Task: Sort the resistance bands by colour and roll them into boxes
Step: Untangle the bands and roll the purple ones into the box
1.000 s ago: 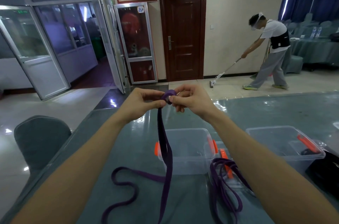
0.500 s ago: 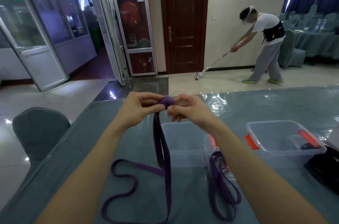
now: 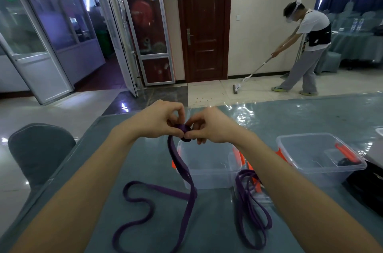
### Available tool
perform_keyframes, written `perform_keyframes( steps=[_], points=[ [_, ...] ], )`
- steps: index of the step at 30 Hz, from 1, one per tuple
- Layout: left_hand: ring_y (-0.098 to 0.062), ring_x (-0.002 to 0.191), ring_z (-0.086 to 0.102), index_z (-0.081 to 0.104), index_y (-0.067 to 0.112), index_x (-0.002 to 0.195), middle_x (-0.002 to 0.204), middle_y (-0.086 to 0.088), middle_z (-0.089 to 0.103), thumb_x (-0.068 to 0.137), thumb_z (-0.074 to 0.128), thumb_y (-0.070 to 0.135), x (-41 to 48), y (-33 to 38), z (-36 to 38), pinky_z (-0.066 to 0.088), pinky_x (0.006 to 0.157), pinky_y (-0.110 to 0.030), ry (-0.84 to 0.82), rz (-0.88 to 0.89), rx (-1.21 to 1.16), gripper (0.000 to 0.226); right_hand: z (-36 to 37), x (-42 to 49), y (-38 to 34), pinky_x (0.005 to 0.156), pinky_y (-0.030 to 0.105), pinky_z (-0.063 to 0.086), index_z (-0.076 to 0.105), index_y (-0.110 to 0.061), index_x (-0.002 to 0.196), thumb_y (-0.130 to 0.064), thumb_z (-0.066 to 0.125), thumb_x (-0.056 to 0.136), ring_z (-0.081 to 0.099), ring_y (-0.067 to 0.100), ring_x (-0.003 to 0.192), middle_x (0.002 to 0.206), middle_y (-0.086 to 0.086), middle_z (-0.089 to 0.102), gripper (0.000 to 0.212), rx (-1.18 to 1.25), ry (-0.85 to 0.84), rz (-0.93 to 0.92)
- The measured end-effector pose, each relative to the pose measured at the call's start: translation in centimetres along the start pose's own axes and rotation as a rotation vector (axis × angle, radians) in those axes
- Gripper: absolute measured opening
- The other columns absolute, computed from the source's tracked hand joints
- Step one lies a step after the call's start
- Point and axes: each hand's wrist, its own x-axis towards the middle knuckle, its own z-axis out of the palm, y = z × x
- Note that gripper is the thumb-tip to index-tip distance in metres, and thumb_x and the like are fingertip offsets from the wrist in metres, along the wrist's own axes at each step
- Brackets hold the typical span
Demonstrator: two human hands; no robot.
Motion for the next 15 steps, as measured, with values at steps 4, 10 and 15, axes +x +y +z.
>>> perform_keyframes(
  steps=[4,10,15],
  points=[
    [-0.01,0.089,0.08,0.071,0.03,0.083,0.088,0.007,0.08,0.081,0.096,0.023,0.0,-1.2,0.4,0.066,0.089,-0.037,0.092,0.04,-0.138,0.026,-0.3,0.0,0.6,0.069,0.026,0.064,0.079,-0.015,0.104,-0.027,0.085,0.093,0.077,0.011,0.065,0.074,-0.001,0.079,0.018,0.063,0.074,-0.04],
    [-0.025,0.101,0.082,0.078,0.027,0.098,0.104,-0.006,0.085,0.077,0.095,0.026,-0.6,-3.1,3.4,0.064,0.09,-0.029,0.422,0.004,-0.747,0.027,0.3,0.0,0.8,0.069,0.035,0.065,0.079,-0.009,0.11,-0.014,0.082,0.094,0.077,0.025,0.069,0.078,0.009,0.077,0.016,0.422,0.311,-0.112],
    [-0.03,0.104,0.082,0.078,0.027,0.103,0.11,-0.012,0.084,0.072,0.099,0.045,-0.5,-3.3,7.2,0.064,0.092,-0.034,0.56,-0.066,-1.022,0.041,2.5,0.3,0.9,0.071,0.033,0.064,0.076,0.002,0.118,-0.007,0.073,0.1,0.076,0.03,0.074,0.088,0.024,0.078,0.02,0.807,0.41,-0.093]
  ],
)
